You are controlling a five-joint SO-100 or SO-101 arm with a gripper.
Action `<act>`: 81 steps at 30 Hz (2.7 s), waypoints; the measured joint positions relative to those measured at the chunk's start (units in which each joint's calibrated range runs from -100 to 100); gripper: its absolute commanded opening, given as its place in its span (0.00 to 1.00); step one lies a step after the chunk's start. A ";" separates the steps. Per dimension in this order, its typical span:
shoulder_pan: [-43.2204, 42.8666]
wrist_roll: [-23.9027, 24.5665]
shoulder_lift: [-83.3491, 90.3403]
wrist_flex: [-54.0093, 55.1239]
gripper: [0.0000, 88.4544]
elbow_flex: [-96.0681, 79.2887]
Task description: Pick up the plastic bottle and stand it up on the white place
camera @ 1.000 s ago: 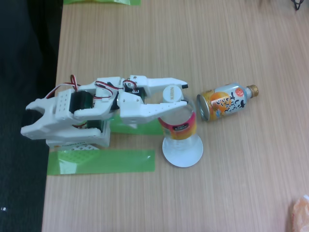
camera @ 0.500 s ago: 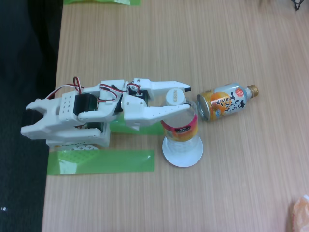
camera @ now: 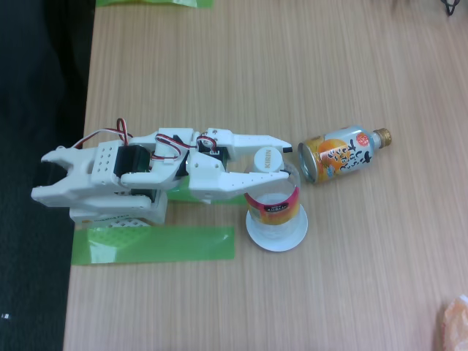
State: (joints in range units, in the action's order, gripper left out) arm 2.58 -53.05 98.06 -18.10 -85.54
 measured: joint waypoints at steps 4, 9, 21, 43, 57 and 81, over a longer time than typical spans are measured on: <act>-0.07 0.00 0.00 0.00 0.09 0.00; -0.07 0.00 0.00 0.08 0.16 0.00; -0.07 -0.21 0.17 0.08 0.25 -2.17; -0.07 -0.16 0.08 0.08 0.30 -2.62; 0.00 0.16 0.08 0.00 0.50 -2.62; 13.60 19.82 0.51 0.00 0.66 5.33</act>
State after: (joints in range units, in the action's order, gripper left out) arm 16.17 -33.23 98.57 -18.10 -80.21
